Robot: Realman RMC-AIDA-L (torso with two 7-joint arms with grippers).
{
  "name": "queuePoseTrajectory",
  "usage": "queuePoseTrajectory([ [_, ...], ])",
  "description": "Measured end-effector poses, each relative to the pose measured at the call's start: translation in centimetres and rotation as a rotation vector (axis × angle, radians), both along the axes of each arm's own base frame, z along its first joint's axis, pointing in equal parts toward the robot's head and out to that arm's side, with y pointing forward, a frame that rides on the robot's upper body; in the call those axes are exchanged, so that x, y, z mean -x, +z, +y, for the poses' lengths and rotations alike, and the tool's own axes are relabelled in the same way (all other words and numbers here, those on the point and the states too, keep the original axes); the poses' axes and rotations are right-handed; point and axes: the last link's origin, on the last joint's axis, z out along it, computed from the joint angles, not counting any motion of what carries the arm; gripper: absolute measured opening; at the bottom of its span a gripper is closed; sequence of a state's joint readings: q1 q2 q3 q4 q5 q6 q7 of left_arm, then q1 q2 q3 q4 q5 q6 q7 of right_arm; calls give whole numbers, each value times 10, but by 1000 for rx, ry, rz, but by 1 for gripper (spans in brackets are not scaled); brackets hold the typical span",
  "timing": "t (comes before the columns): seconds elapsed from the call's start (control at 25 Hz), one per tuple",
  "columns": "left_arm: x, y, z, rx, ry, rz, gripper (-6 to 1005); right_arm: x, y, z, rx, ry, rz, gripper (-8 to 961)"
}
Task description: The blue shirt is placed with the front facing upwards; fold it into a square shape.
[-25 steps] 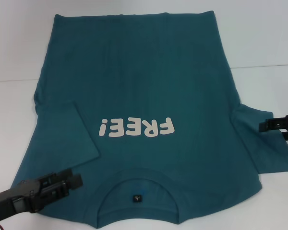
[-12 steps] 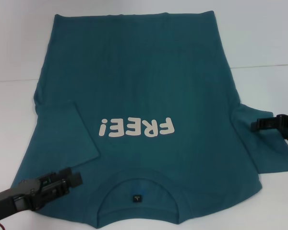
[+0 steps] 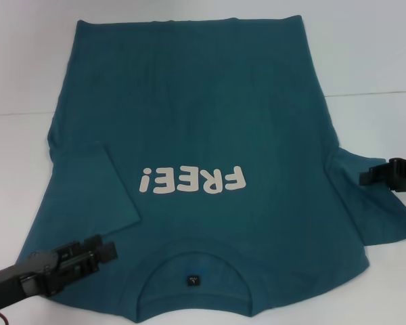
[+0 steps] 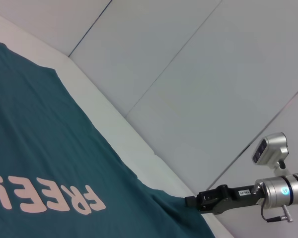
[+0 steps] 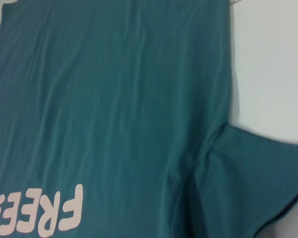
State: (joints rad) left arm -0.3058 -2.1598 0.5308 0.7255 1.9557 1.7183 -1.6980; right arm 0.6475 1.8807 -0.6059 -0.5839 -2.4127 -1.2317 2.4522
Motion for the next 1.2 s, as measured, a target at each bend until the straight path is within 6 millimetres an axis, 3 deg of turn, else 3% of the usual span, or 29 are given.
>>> queuePoseTrajectory([
  [0.16, 1, 0, 1, -4, 5, 4, 600, -2, 0, -1, -1, -4, -2, 318],
  [0.6, 3, 0, -1, -4, 16, 4, 600, -8, 4, -3, -14, -17, -20, 82],
  [0.8, 4, -1, -3, -5, 23, 3, 600, -15, 8, -4, -36, -26, -43, 10],
  [1.2, 5, -1, -4, -4, 27, 2, 599, -8, 17, 14, -100, 0, -90, 11],
])
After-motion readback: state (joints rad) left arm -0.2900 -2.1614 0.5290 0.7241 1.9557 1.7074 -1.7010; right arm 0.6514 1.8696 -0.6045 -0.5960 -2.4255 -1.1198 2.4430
